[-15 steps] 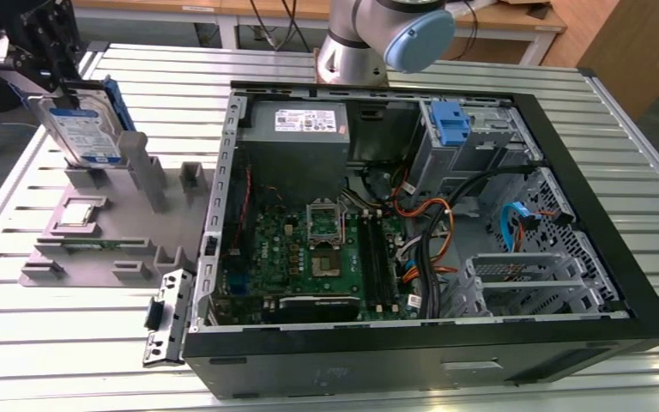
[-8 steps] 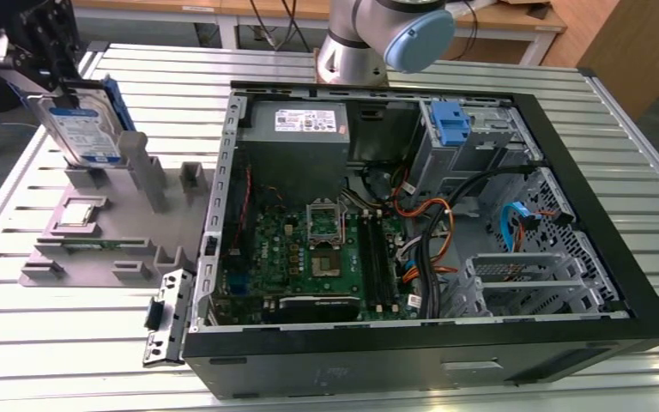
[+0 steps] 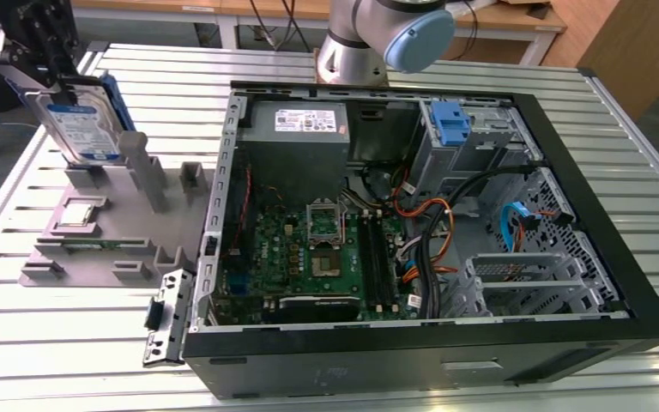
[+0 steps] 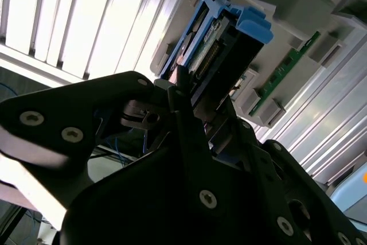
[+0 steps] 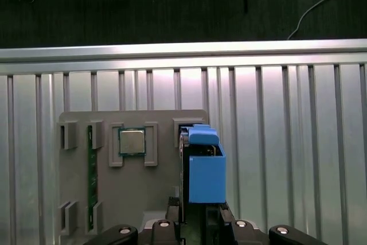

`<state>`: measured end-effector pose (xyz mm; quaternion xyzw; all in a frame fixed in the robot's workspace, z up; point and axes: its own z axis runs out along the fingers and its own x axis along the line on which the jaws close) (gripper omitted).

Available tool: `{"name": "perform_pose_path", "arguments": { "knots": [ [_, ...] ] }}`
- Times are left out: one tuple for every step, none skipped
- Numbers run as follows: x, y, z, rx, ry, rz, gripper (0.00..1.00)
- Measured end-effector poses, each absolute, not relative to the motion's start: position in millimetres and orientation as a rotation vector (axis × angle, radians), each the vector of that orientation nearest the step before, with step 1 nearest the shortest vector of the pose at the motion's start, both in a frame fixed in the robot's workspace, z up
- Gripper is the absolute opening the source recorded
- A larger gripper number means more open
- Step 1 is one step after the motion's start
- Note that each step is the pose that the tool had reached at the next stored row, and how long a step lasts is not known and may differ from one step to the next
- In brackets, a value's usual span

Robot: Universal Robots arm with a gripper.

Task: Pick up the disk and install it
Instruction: 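Pick up the disk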

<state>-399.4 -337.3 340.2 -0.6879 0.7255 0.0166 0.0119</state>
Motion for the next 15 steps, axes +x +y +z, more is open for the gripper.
{"name": "perform_pose_path", "arguments": {
  "knots": [
    [-399.3, -337.3, 341.0, -2.145, 2.262, 0.052, 0.35],
    [-399.3, -337.3, 341.3, -2.145, 2.262, 0.052, 0.35],
    [-399.4, -337.3, 341.5, -2.145, 2.262, 0.052, 0.35],
    [-399.3, -337.3, 341.7, -2.145, 2.262, 0.052, 0.35],
    [-399.3, -337.3, 341.8, -2.145, 2.262, 0.052, 0.35],
    [-399.3, -337.3, 341.9, -2.145, 2.262, 0.052, 0.35],
    [-399.3, -337.3, 341.9, -2.145, 2.262, 0.052, 0.35],
    [-399.3, -337.3, 341.9, -2.145, 2.262, 0.052, 0.35],
    [-399.4, -337.3, 342.4, -2.145, 2.262, 0.052, 0.35],
    [-399.3, -337.3, 342.9, -2.145, 2.262, 0.052, 0.35],
    [-399.3, -337.3, 343.2, -2.145, 2.262, 0.052, 0.35],
    [-399.3, -337.3, 343.4, -2.145, 2.262, 0.052, 0.35],
    [-399.3, -337.3, 343.7, -2.145, 2.262, 0.052, 0.35],
    [-399.3, -337.3, 343.7, -2.145, 2.262, 0.052, 0.35],
    [-399.3, -337.3, 343.8, -2.145, 2.262, 0.052, 0.35]
  ]
}}
